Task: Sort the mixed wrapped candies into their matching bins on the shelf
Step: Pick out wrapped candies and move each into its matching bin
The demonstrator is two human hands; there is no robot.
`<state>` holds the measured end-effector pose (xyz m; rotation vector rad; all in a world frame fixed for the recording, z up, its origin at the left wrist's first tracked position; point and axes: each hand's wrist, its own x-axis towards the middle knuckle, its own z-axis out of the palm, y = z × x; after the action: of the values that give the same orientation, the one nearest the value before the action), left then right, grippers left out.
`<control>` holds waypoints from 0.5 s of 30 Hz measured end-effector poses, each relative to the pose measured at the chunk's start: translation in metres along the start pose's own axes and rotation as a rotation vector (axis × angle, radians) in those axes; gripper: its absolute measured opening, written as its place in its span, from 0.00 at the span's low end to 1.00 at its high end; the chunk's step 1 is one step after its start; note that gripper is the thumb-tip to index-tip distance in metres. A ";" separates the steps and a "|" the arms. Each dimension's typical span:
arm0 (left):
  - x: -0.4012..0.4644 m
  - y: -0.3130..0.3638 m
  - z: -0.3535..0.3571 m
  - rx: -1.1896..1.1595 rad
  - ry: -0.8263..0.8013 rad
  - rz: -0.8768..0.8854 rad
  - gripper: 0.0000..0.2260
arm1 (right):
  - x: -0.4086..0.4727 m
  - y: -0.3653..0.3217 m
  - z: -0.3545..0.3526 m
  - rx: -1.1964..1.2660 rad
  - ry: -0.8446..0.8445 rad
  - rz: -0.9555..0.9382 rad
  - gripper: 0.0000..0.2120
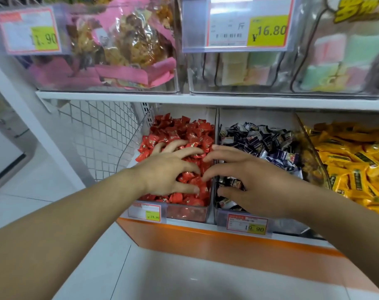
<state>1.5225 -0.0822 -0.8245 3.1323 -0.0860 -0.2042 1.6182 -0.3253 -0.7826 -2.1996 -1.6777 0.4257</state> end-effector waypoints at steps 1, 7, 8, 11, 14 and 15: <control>0.003 -0.004 -0.001 0.023 0.014 0.002 0.22 | 0.001 0.001 0.001 -0.007 0.002 -0.001 0.16; 0.009 -0.022 -0.004 0.080 0.062 0.011 0.18 | 0.002 0.007 0.003 -0.011 0.034 -0.032 0.17; 0.009 -0.023 -0.006 0.079 0.063 0.010 0.17 | 0.002 0.007 0.002 -0.010 0.036 -0.036 0.17; 0.007 -0.026 -0.012 0.061 0.055 -0.005 0.15 | 0.001 0.006 -0.001 -0.012 0.019 -0.034 0.17; 0.005 -0.032 -0.014 0.054 0.043 -0.007 0.14 | 0.000 0.004 -0.004 -0.027 -0.022 -0.026 0.18; 0.004 -0.034 -0.015 0.047 0.036 -0.012 0.13 | 0.000 0.004 -0.005 -0.026 -0.030 -0.024 0.18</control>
<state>1.5306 -0.0487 -0.8100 3.1824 -0.0728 -0.1481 1.6234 -0.3266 -0.7797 -2.2003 -1.7324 0.4343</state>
